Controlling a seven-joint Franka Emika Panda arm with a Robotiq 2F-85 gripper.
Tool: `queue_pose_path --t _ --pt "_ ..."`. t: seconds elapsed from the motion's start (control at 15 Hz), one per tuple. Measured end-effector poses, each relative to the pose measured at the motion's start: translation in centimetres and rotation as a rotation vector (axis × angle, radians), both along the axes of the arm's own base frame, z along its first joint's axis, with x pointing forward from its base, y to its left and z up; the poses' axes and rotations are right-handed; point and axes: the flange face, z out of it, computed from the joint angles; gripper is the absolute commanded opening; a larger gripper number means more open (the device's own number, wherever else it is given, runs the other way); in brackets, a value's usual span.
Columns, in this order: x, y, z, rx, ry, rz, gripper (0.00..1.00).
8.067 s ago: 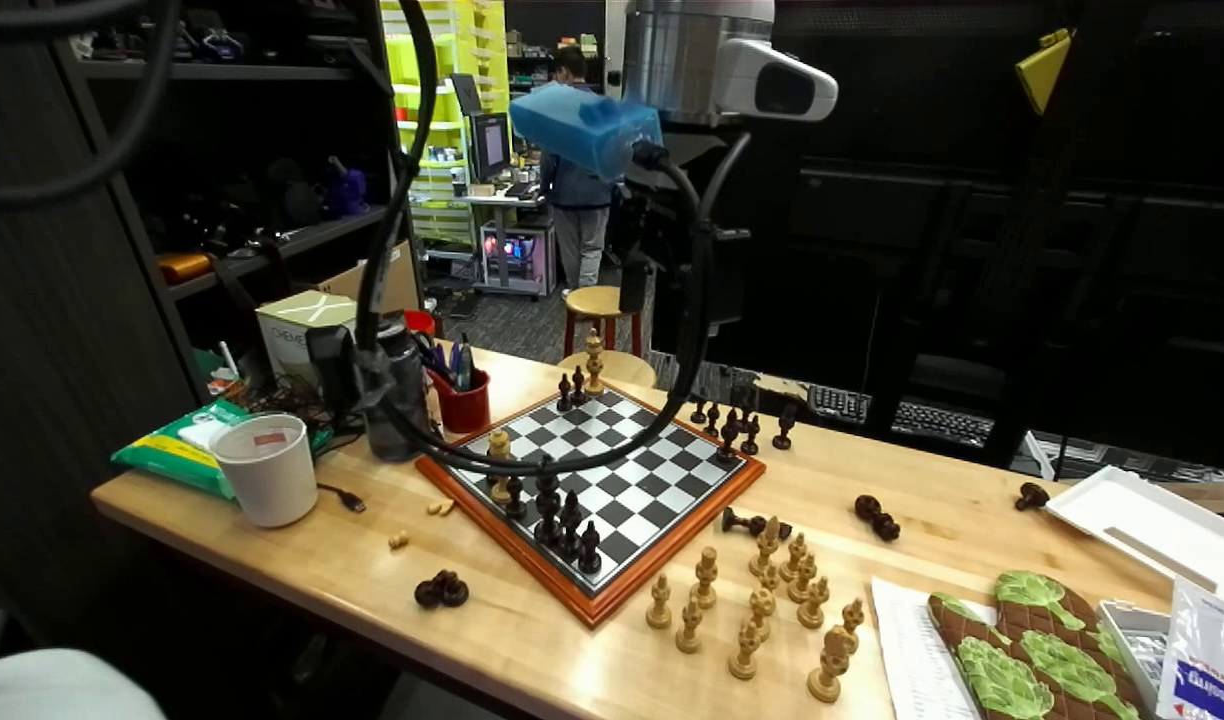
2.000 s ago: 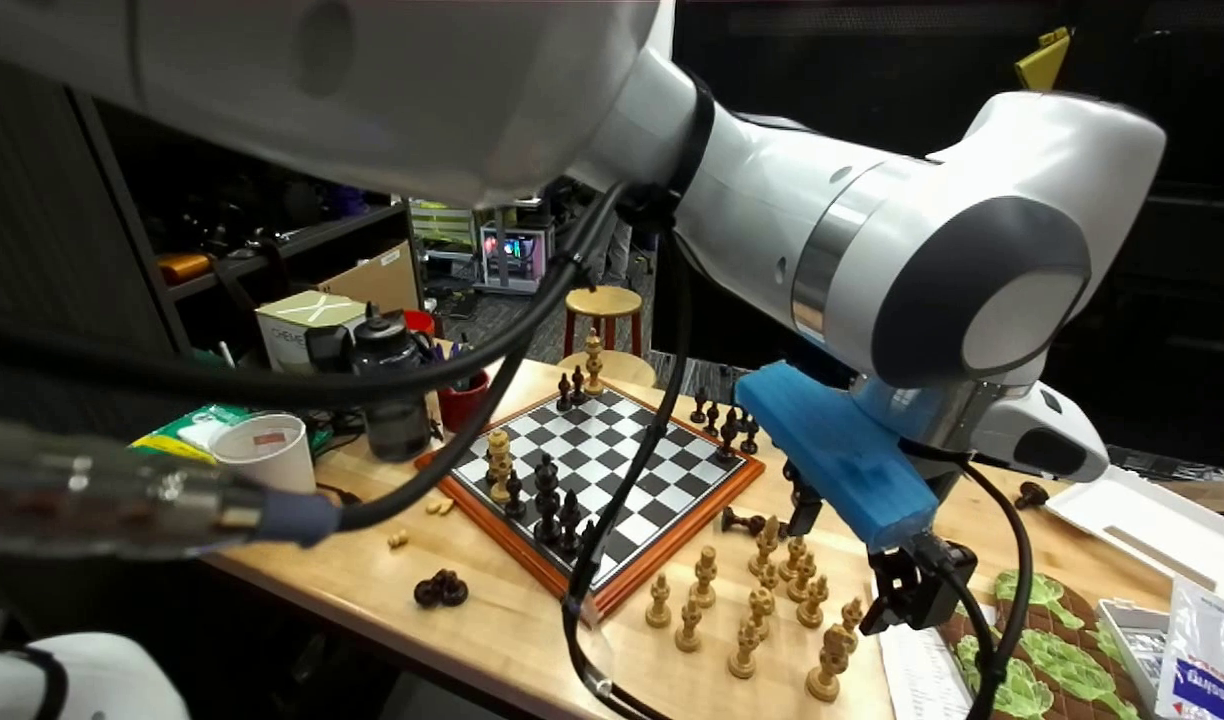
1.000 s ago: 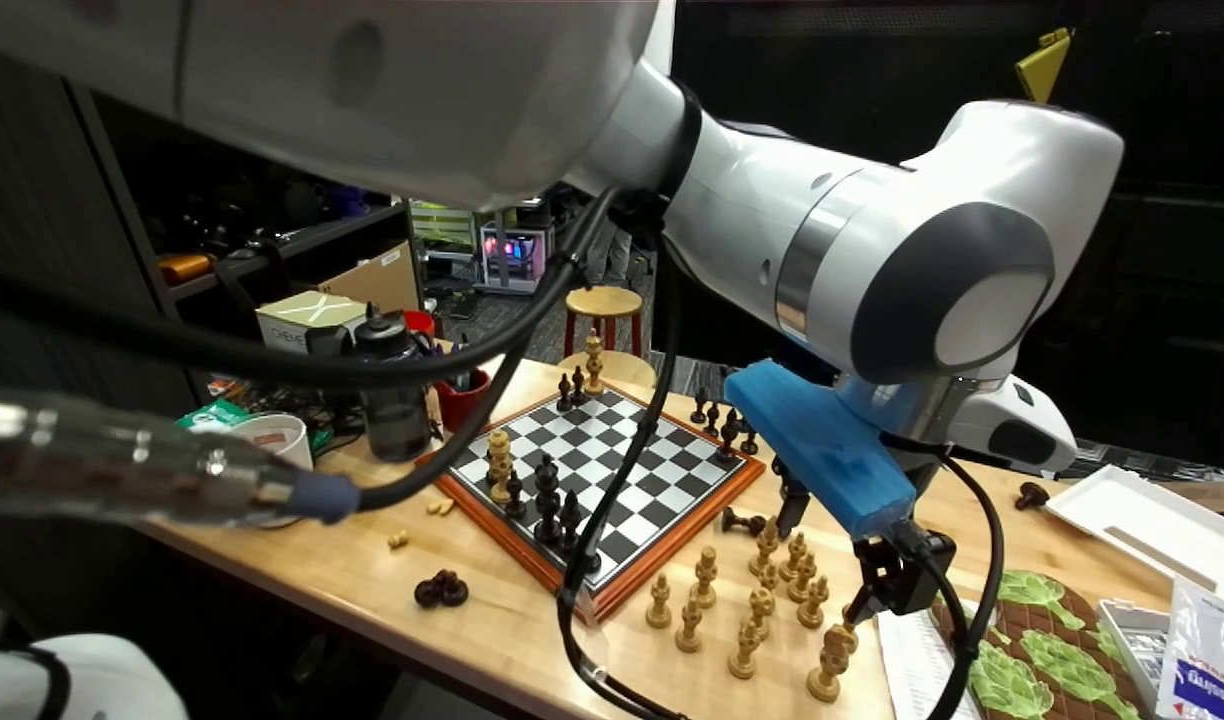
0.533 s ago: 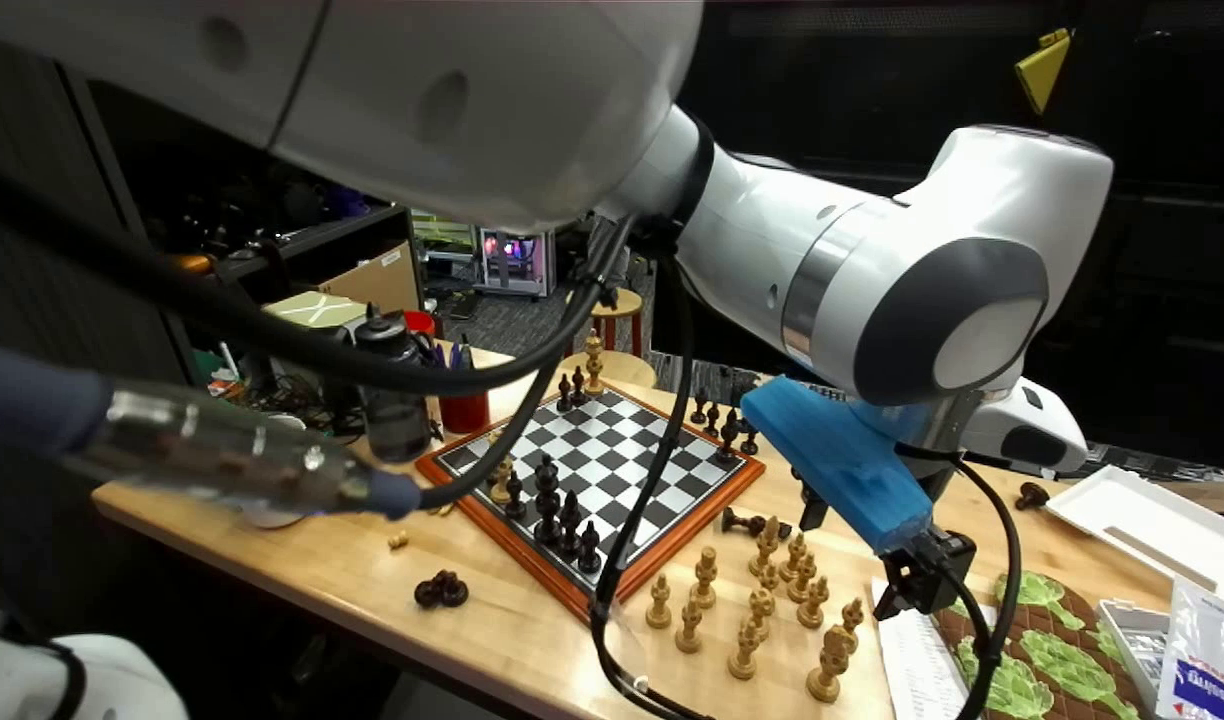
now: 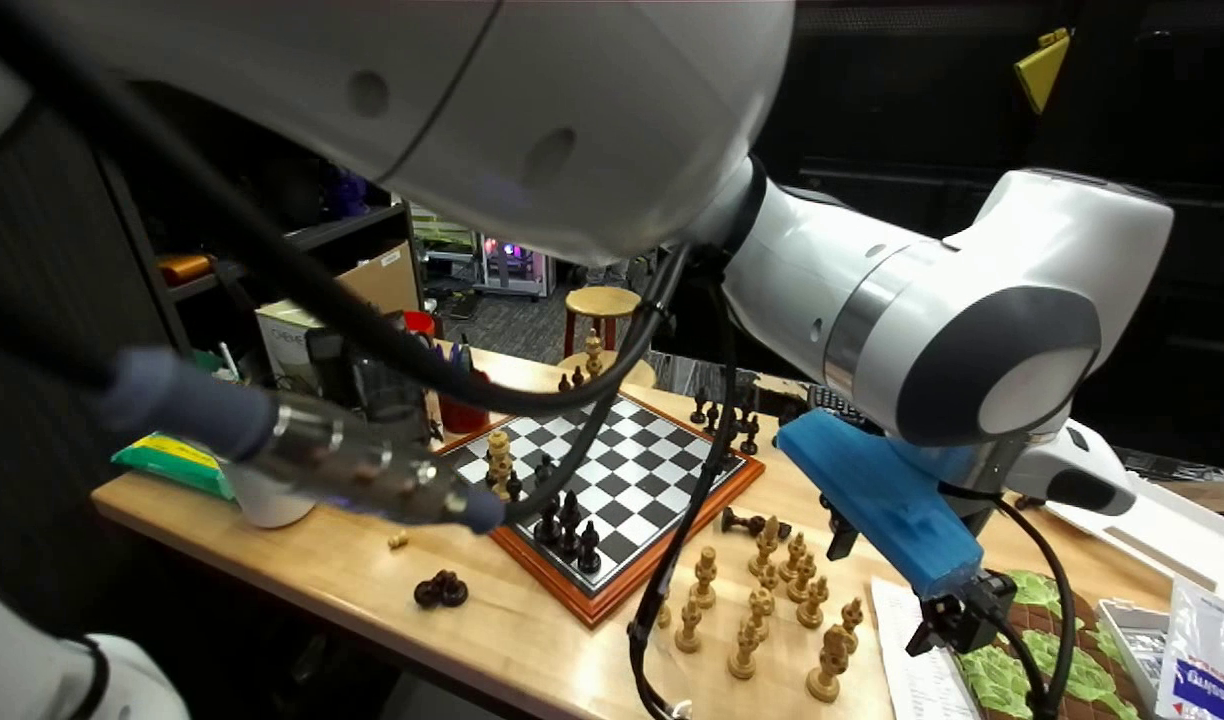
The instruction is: Put the light brown chess piece on the board
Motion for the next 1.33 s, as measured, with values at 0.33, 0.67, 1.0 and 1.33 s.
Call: queue_pose_path --t 0.33,0.67,1.0,1.33 --pt "0.3 -0.3 -0.9 0.012 0.031 -0.006 1.00" --pt "0.2 -0.4 -1.3 0.025 0.051 -0.011 1.00" --pt "0.2 -0.6 -2.0 0.032 0.064 -0.015 1.00" --pt "0.3 -0.7 -2.6 0.036 0.077 -0.016 1.00"
